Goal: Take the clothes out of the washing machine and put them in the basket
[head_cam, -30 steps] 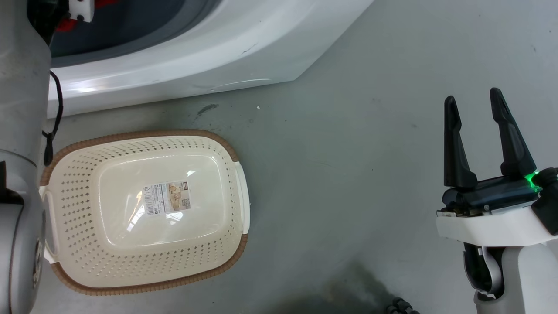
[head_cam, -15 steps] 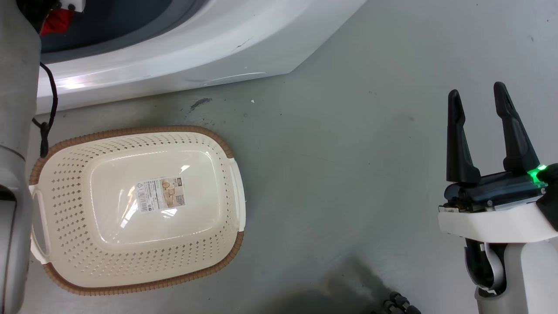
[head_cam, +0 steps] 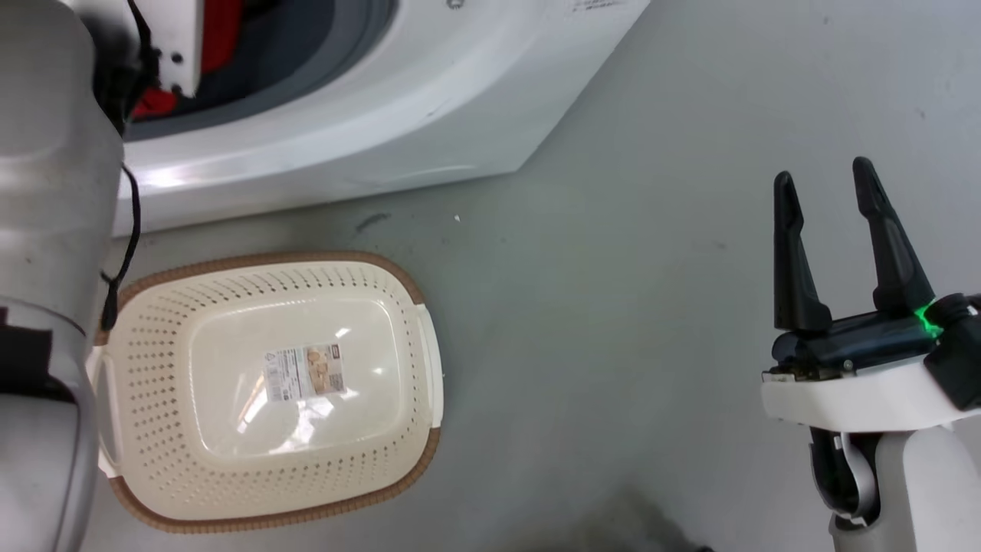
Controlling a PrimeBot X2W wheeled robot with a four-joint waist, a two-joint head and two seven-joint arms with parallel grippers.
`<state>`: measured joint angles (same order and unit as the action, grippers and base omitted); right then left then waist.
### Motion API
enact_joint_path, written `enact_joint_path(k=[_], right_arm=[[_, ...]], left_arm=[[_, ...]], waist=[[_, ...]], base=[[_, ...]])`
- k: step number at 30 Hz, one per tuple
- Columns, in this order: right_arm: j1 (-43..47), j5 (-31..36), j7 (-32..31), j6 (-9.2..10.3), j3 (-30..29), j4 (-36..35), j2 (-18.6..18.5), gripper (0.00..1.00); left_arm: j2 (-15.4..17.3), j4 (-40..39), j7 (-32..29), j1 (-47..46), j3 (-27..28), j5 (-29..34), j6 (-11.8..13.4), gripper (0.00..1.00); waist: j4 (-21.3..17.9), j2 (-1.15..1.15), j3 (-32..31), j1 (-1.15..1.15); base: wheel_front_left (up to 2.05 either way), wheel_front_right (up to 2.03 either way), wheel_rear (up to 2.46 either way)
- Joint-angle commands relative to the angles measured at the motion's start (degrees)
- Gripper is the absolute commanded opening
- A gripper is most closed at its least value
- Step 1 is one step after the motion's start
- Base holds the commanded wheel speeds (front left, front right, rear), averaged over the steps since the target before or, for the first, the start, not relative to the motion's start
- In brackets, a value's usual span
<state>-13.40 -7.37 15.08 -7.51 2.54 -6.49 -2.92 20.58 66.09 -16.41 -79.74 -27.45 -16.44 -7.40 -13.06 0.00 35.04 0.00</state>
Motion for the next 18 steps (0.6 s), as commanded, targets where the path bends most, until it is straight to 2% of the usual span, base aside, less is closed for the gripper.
enact_joint_path(k=[1, 18], right_arm=[[1.0, 0.6, 0.1, 0.04, 0.1, 0.4, 0.1, 1.0], [6.9, 4.1, 0.1, 0.04, 0.7, 2.2, 0.1, 1.0]], left_arm=[[-0.3, -0.5, 2.1, 1.9, -0.3, -0.7, 0.0, 0.0], [-2.7, -2.1, 22.4, 19.1, -2.6, -6.5, 0.0, 0.0]], waist=[[0.7, 0.0, -2.8, 0.0], [5.7, 0.0, -15.9, 0.0]], base=[[0.0, 0.0, 0.0], [0.0, 0.0, 0.0]])
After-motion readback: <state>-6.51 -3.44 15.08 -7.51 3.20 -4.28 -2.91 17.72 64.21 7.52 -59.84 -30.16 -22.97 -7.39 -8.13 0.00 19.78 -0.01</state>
